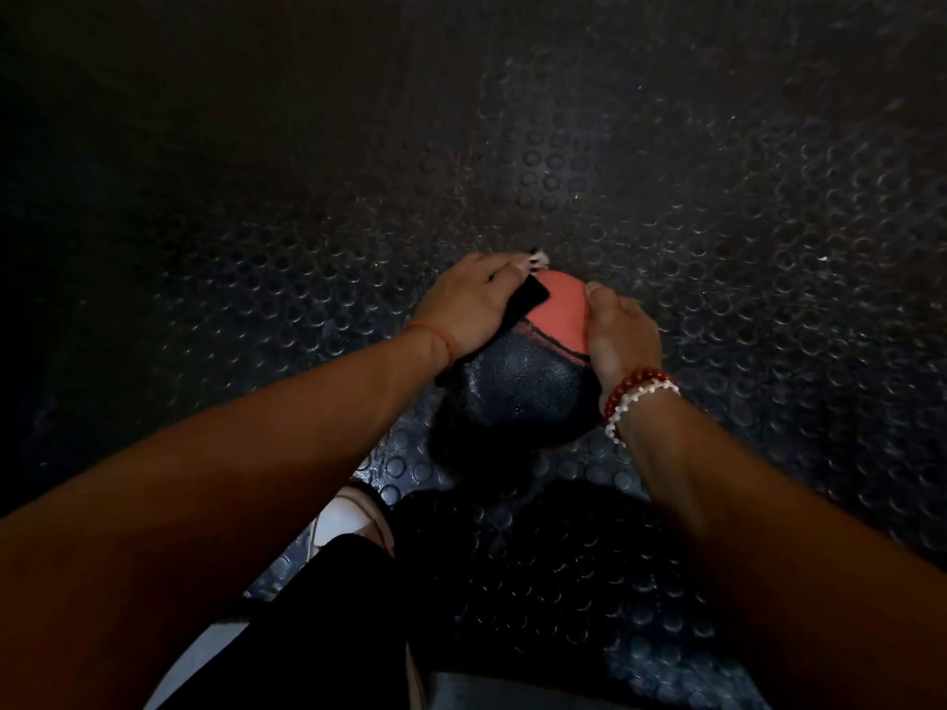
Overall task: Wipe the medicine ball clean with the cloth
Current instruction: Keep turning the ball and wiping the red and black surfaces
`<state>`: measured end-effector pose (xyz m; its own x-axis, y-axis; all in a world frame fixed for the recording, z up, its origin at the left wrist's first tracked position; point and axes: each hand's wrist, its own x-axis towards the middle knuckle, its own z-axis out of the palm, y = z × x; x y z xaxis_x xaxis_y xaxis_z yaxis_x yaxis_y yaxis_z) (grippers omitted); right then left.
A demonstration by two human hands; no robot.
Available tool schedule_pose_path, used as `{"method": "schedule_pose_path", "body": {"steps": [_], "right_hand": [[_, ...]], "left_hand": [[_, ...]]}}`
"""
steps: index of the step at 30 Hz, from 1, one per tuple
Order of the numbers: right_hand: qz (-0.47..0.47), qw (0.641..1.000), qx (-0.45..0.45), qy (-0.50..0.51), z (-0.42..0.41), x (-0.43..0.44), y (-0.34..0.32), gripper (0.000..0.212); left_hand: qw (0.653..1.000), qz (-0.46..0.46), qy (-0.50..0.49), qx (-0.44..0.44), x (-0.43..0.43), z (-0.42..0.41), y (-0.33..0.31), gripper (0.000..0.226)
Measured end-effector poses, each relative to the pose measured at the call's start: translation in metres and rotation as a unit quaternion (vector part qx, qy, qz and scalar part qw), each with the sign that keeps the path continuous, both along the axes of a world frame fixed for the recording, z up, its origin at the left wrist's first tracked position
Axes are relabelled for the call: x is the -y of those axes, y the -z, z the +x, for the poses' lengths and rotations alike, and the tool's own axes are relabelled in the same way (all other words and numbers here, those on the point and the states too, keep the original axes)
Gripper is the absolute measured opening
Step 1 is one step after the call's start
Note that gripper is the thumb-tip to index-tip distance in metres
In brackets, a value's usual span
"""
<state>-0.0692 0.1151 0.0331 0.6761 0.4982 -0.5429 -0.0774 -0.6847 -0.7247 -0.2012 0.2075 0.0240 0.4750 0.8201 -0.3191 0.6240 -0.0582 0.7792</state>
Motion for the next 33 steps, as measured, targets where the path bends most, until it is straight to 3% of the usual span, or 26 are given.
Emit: {"method": "schedule_pose_path", "body": {"steps": [3, 9, 13, 16, 18, 20, 22, 26, 30, 33], "right_hand": [[-0.002, 1.000, 0.000, -0.002, -0.001, 0.001, 0.000, 0.039], [-0.002, 1.000, -0.012, -0.006, 0.003, -0.002, -0.001, 0.045], [-0.004, 1.000, -0.002, -0.013, 0.005, -0.004, 0.000, 0.038], [0.008, 1.000, -0.002, -0.005, 0.002, -0.004, -0.001, 0.036], [0.009, 1.000, -0.003, -0.005, 0.002, -0.004, 0.000, 0.038], [0.012, 1.000, -0.011, 0.002, 0.002, -0.003, 0.000, 0.041], [0.015, 1.000, -0.022, 0.006, 0.002, -0.002, 0.001, 0.042], [0.006, 1.000, -0.027, 0.001, 0.003, -0.001, 0.000, 0.043], [0.005, 0.999, -0.033, 0.000, 0.004, -0.001, -0.002, 0.052], [0.011, 1.000, -0.027, -0.001, 0.003, -0.001, -0.002, 0.042]], "left_hand": [[0.993, -0.083, -0.083, -0.008, 0.002, -0.005, 0.005, 0.042], [0.985, -0.019, -0.168, 0.027, 0.047, -0.020, 0.002, 0.044], [0.989, 0.132, -0.069, 0.011, 0.075, -0.024, -0.012, 0.048], [0.962, 0.265, 0.060, -0.002, 0.059, -0.016, -0.014, 0.045], [0.972, 0.223, 0.074, -0.008, 0.038, -0.011, -0.010, 0.044], [0.996, 0.090, 0.023, -0.004, 0.016, -0.009, 0.001, 0.045], [0.998, -0.046, -0.047, 0.015, 0.002, -0.009, 0.006, 0.053], [0.977, -0.115, -0.175, 0.027, 0.021, -0.014, 0.006, 0.045], [0.984, -0.009, -0.175, 0.038, 0.063, -0.025, -0.002, 0.045], [0.991, 0.124, -0.054, 0.002, 0.062, -0.020, -0.010, 0.050]]}}
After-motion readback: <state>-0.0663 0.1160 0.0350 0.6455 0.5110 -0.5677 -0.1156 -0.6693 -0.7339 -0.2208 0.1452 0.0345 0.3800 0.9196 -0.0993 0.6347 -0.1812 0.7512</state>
